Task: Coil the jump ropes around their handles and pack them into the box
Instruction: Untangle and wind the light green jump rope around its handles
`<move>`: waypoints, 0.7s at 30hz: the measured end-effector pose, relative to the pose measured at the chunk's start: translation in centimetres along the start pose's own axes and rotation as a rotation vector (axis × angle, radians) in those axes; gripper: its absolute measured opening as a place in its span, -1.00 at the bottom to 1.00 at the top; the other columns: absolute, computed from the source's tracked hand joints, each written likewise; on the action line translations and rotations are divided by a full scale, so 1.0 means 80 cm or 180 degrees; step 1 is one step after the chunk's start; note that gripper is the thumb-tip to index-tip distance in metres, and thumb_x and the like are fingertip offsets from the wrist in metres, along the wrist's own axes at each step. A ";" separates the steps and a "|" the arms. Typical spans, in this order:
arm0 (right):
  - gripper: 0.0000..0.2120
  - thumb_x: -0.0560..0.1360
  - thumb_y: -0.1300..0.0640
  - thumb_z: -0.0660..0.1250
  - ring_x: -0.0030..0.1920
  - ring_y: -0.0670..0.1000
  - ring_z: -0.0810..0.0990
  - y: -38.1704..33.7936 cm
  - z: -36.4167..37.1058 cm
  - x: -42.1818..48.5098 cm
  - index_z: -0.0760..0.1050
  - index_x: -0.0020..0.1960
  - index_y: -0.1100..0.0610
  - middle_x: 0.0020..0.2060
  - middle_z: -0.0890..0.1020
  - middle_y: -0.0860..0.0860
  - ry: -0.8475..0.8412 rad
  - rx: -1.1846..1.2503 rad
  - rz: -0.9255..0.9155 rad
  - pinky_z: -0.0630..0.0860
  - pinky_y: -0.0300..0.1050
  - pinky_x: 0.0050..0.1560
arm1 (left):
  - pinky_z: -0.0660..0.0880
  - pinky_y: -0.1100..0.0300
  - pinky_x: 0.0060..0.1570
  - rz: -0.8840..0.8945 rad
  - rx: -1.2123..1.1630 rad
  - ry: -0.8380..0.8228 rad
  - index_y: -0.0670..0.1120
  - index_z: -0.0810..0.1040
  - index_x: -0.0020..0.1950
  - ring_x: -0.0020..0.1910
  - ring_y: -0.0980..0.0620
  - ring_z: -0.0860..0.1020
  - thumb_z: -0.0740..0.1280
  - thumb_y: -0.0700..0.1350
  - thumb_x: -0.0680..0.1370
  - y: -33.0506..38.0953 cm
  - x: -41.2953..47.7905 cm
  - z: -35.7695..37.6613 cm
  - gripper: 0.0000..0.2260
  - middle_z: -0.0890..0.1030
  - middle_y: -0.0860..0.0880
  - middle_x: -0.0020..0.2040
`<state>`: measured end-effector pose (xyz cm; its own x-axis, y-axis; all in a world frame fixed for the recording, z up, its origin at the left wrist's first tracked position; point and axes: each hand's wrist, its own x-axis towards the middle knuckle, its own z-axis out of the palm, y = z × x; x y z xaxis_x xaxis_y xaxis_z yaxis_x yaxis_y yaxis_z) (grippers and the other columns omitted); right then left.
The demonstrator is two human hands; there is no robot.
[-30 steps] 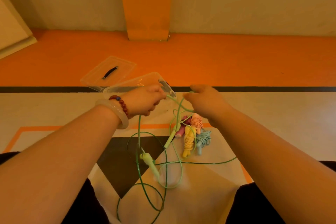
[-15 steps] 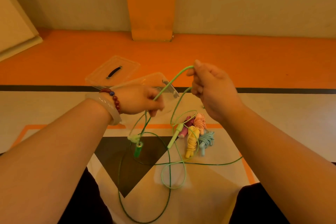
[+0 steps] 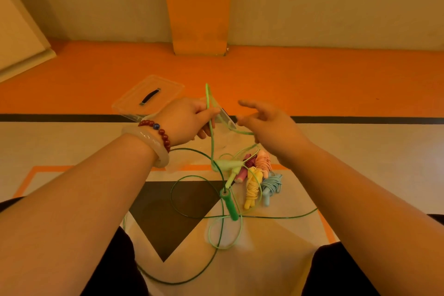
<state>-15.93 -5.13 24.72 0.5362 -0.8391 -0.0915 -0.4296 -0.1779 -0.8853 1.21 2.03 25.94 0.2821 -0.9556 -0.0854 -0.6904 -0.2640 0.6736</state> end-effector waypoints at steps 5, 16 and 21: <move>-0.58 0.44 -0.07 0.45 0.07 -0.17 0.48 0.003 0.015 -0.005 0.52 0.28 -0.11 0.11 0.55 -0.11 -0.0759 -0.0604 -0.0092 0.32 -0.20 0.07 | 0.53 0.34 -0.46 -0.0400 -0.2118 0.0347 -0.13 0.51 -0.23 -0.47 0.14 0.58 0.28 0.01 0.59 0.009 -0.002 0.010 -0.72 0.61 -0.06 -0.40; -0.80 0.44 0.13 0.35 -0.39 -0.34 0.46 -0.001 0.030 -0.007 0.64 0.04 -0.01 -0.06 0.65 -0.09 -0.0742 0.0458 -0.0062 0.33 -0.25 -0.21 | 0.58 0.21 -0.25 -0.0529 -0.3399 0.0385 -0.08 0.43 -0.19 -0.30 0.10 0.63 0.15 0.06 0.64 0.008 -0.002 0.001 -0.70 0.61 0.04 -0.40; -0.82 0.44 0.08 0.47 -0.37 -0.33 0.47 0.005 0.030 -0.006 0.58 0.02 0.01 -0.13 0.64 -0.11 -0.0770 -0.0223 -0.0357 0.35 -0.34 -0.23 | 0.31 0.25 -0.46 -0.0405 -0.2649 0.0247 -0.07 0.41 -0.21 -0.56 0.14 0.28 0.12 0.07 0.65 0.011 -0.005 0.010 -0.68 0.32 0.10 -0.53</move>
<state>-14.62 -3.55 23.29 0.7375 -0.6666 -0.1084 -0.4025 -0.3049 -0.8632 -0.04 2.06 26.02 0.3904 -0.9053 -0.1672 0.0572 -0.1575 0.9859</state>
